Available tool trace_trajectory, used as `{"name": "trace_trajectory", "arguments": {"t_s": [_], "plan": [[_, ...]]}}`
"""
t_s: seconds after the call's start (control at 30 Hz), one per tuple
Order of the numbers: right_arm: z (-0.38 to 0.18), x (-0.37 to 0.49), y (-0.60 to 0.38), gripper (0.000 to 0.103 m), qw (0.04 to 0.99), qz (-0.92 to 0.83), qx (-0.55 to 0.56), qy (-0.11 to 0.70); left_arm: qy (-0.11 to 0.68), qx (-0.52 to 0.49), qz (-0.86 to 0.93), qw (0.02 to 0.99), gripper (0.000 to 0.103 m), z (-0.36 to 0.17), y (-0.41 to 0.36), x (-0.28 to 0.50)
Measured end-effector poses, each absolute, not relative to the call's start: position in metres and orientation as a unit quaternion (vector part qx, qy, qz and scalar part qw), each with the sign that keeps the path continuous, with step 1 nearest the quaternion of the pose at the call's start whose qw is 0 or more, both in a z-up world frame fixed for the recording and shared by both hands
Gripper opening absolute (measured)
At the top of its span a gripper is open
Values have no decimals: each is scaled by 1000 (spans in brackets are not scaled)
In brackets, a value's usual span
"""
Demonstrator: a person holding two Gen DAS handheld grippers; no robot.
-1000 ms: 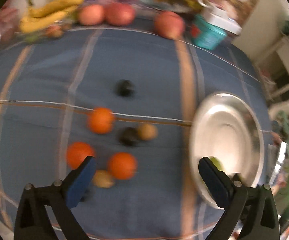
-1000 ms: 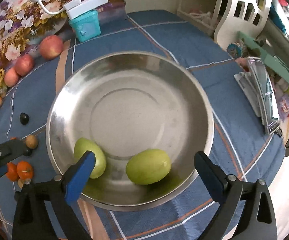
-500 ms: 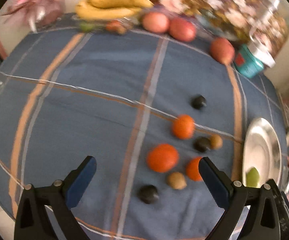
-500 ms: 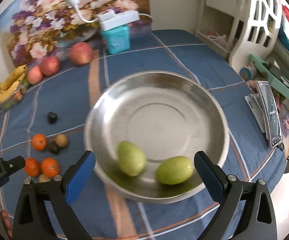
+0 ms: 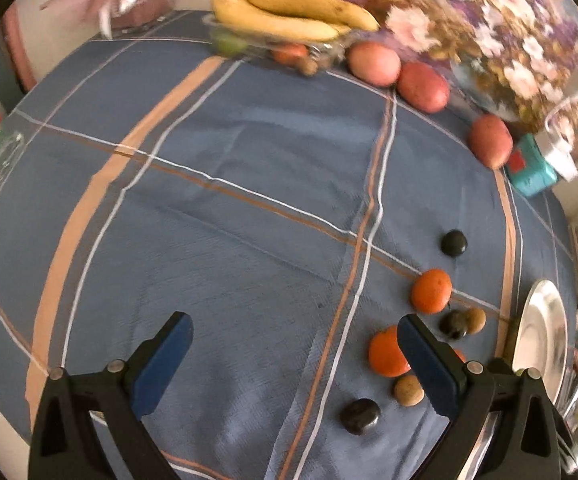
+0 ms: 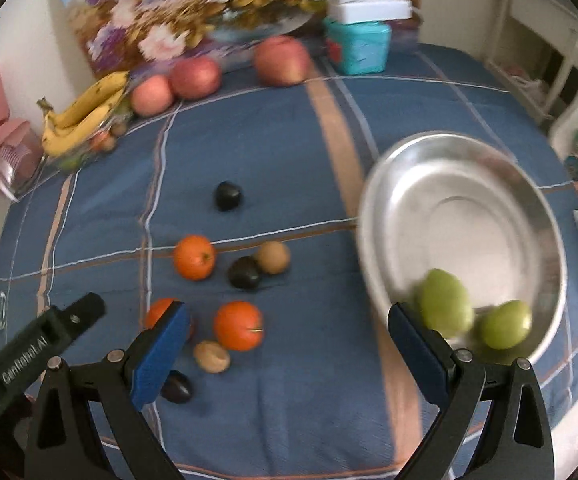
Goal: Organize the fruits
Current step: 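Grasp an orange persimmon with the left tool while the right tool grasps another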
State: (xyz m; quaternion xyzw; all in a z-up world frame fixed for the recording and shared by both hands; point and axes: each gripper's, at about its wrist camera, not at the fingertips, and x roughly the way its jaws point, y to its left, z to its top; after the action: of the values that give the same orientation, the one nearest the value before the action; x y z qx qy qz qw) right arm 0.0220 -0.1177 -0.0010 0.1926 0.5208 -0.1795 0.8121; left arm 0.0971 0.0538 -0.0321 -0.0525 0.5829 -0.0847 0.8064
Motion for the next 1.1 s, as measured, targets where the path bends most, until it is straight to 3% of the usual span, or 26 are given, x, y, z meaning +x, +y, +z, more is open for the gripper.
{"name": "trace_trajectory", "arguments": {"t_s": [0.43,0.8,0.87,1.0,1.07,1.1], "plan": [[-26,33,-122,99,794,-156,193,555,600,-85,-105,788,103,-44,47,114],[-49,39,-119,99,779,-149,186,581,623,-4,-163,765,101,-59,-13,107],[-51,41,-117,99,778,-148,183,583,629,-6,-168,759,96,-61,-18,110],[-53,45,-112,99,777,-143,169,589,644,-25,-174,745,76,-67,-20,109],[-53,47,-109,99,779,-141,164,588,642,-28,-172,746,63,-66,-20,107],[-52,49,-107,99,781,-138,165,586,643,-38,-178,744,52,-65,-19,108]]}}
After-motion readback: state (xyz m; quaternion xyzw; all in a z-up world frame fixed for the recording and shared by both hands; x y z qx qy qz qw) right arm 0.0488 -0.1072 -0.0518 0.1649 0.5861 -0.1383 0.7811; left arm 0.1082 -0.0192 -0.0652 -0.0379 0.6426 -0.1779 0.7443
